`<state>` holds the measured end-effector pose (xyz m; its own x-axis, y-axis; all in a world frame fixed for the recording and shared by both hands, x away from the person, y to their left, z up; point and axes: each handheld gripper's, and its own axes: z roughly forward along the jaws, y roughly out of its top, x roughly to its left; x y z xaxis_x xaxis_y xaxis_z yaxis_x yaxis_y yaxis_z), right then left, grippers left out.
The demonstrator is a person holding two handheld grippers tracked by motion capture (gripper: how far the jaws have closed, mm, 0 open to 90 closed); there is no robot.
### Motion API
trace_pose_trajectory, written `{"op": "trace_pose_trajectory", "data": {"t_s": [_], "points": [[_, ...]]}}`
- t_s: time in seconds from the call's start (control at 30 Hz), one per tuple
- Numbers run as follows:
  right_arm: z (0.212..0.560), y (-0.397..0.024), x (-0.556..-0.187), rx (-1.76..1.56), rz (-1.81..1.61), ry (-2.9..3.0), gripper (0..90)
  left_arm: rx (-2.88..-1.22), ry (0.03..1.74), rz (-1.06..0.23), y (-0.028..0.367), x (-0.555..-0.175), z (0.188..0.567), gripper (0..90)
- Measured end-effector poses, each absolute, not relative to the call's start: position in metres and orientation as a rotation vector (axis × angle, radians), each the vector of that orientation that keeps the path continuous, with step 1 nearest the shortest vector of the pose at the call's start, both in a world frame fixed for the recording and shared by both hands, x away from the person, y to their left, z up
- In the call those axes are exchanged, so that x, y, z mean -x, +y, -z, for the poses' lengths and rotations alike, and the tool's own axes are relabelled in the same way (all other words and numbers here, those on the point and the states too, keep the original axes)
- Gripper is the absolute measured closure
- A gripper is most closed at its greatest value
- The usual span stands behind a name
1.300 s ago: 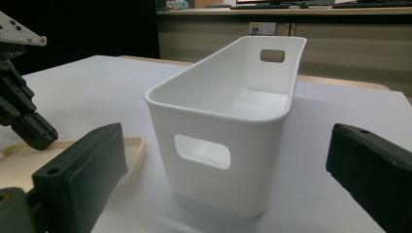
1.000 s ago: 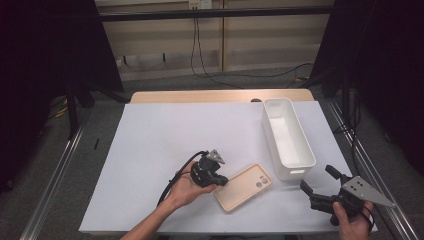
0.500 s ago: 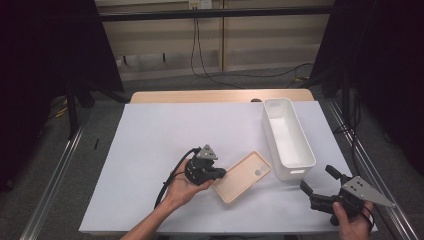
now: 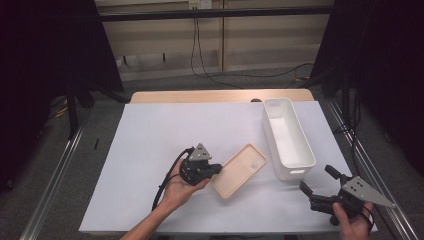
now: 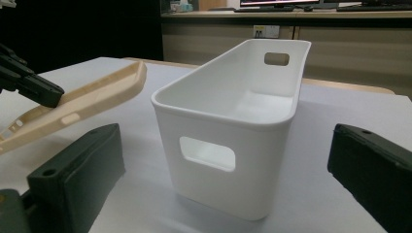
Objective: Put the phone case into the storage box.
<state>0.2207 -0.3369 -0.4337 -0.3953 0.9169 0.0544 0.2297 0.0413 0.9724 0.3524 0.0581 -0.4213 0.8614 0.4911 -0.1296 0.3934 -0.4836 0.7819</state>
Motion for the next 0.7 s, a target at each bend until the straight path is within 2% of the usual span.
{"op": "trace_pose_trajectory", "data": {"t_s": [0.53, 0.7], "points": [[0.429, -0.331, -0.221, -1.156, -1.406, 1.684, 0.0, -1.996, 0.680, -0.272, 0.074, -0.344, 0.409, 87.5], [0.424, -0.326, -0.223, -1.151, -1.429, 1.681, 0.0, -1.961, 0.716, -0.263, 0.083, -0.344, 0.403, 87.5]]}}
